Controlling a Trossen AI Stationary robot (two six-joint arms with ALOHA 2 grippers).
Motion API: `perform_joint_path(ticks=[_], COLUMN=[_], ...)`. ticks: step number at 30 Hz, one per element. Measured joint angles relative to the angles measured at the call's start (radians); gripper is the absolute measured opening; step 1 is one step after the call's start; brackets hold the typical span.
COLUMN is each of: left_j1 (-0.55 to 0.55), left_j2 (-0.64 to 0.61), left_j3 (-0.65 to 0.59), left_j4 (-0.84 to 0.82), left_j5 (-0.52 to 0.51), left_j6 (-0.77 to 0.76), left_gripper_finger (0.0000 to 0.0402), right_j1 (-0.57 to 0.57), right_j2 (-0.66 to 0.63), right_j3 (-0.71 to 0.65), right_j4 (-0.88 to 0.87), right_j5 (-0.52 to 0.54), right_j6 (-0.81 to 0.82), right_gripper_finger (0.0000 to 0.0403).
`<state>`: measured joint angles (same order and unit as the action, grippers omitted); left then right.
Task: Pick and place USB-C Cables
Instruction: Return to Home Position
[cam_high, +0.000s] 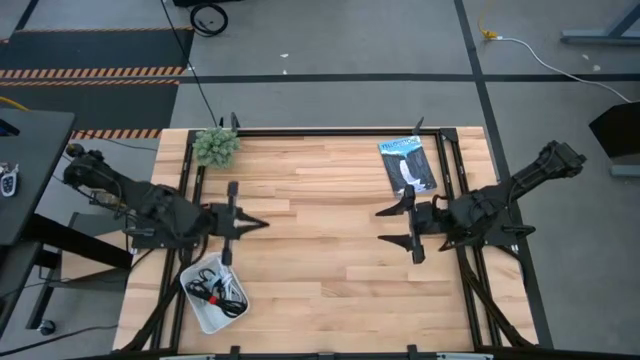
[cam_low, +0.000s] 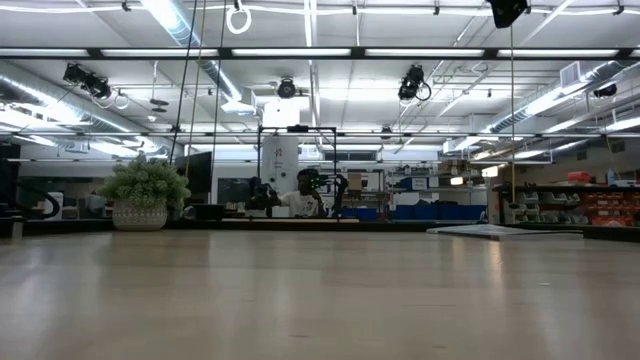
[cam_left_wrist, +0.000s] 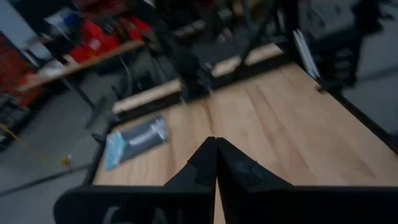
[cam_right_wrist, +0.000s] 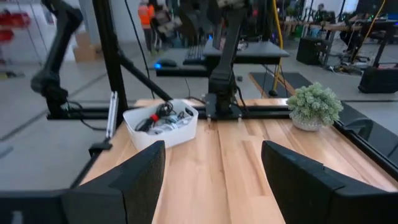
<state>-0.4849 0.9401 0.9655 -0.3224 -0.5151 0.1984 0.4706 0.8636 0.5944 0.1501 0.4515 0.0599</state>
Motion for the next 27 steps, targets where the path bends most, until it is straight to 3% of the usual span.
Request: perform_joint_path(ticks=[7, 18, 22, 27], left_j1=[0.09, 0.233, 0.271, 0.318], left_j2=[-0.144, -0.256, -0.264, -0.264], left_j3=[-0.25, -0.612, -0.728, -0.821], left_j4=[0.302, 0.747, 0.913, 0.995], left_j5=[0.052, 0.053, 0.012, -0.076], left_j6=[0.054, 0.063, 0.039, -0.003], left_gripper_finger=[0.0005, 0.0005, 0.0007, 0.0007], right_j1=[-0.025, -0.103, -0.143, -0.213], right_j2=[-0.091, -0.274, -0.318, -0.365], right_j3=[-0.146, -0.282, -0.36, -0.442], right_j4=[0.167, 0.171, 0.19, 0.268], right_j5=[0.012, 0.063, 0.063, 0.06], right_j6=[-0.008, 0.052, 0.075, 0.07], right_gripper_finger=[0.0272, 0.0272, 0.0272, 0.0267])
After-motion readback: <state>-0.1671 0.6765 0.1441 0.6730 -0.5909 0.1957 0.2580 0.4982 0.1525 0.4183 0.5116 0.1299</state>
